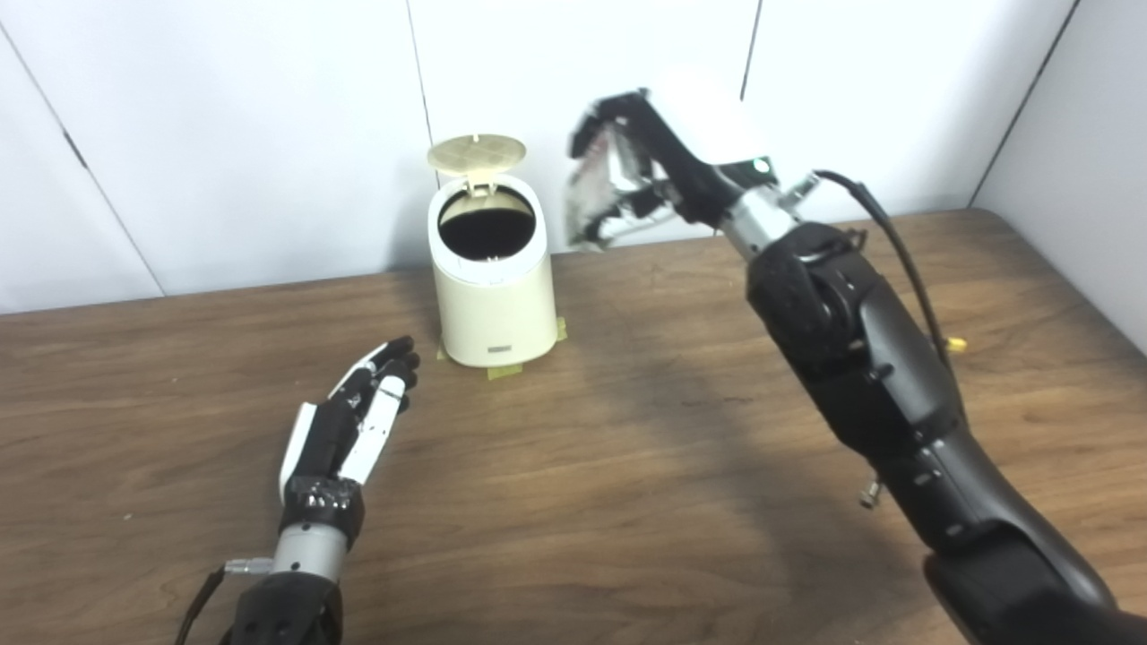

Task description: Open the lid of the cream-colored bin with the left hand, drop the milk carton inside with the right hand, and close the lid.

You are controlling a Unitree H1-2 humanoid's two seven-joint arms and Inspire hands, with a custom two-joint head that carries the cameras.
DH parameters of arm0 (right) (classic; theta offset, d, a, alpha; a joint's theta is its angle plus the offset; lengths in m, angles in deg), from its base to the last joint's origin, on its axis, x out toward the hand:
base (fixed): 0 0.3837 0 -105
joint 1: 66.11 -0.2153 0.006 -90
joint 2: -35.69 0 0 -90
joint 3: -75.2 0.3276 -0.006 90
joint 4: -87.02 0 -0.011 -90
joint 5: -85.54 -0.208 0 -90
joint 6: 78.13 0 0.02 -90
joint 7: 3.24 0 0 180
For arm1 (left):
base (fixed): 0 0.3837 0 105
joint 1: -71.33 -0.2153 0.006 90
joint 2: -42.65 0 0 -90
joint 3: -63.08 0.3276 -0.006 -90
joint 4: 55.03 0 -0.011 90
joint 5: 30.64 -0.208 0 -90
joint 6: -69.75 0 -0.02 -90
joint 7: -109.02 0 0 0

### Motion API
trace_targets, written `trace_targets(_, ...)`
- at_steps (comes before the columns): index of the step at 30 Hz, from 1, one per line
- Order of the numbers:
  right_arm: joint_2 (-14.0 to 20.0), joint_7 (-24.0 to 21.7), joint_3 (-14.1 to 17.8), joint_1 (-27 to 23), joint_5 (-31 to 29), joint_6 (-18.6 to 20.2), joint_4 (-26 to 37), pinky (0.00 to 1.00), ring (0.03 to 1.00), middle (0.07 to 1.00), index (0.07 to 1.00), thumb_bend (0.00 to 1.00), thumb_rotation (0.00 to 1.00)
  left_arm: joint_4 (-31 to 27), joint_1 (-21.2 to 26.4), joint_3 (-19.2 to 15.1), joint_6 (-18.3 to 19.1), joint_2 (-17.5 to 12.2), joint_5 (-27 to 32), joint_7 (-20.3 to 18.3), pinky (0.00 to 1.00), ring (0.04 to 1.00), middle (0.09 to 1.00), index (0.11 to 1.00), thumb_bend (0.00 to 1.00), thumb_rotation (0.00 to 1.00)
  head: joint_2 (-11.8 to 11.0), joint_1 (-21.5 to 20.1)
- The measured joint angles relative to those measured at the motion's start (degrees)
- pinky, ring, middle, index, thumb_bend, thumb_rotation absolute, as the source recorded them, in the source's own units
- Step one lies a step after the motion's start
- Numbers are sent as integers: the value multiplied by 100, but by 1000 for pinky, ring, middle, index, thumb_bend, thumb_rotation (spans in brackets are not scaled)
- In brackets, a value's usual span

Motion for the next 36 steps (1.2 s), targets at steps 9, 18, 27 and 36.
trace_targets(9,-370,5,-1,-251,77,-55,-317,442,393,512,513,516,0,0,-41,110,-13,44,-242,16,856,877,875,852,336,757,-26,202)
trace_targets(18,-789,380,-96,-527,183,-220,-973,344,382,525,512,513,0,0,-45,199,-15,60,-383,20,884,892,884,852,347,783,-26,264)
trace_targets(27,-956,660,-210,-703,317,-245,-1588,367,386,523,506,515,0,-1,-47,240,-14,117,-448,80,919,896,882,853,345,790,-26,316)
trace_targets(36,-947,939,-273,-748,331,-271,-2066,374,385,523,509,514,0,-10,-47,274,-14,129,-453,90,877,885,878,853,321,782,0,343)
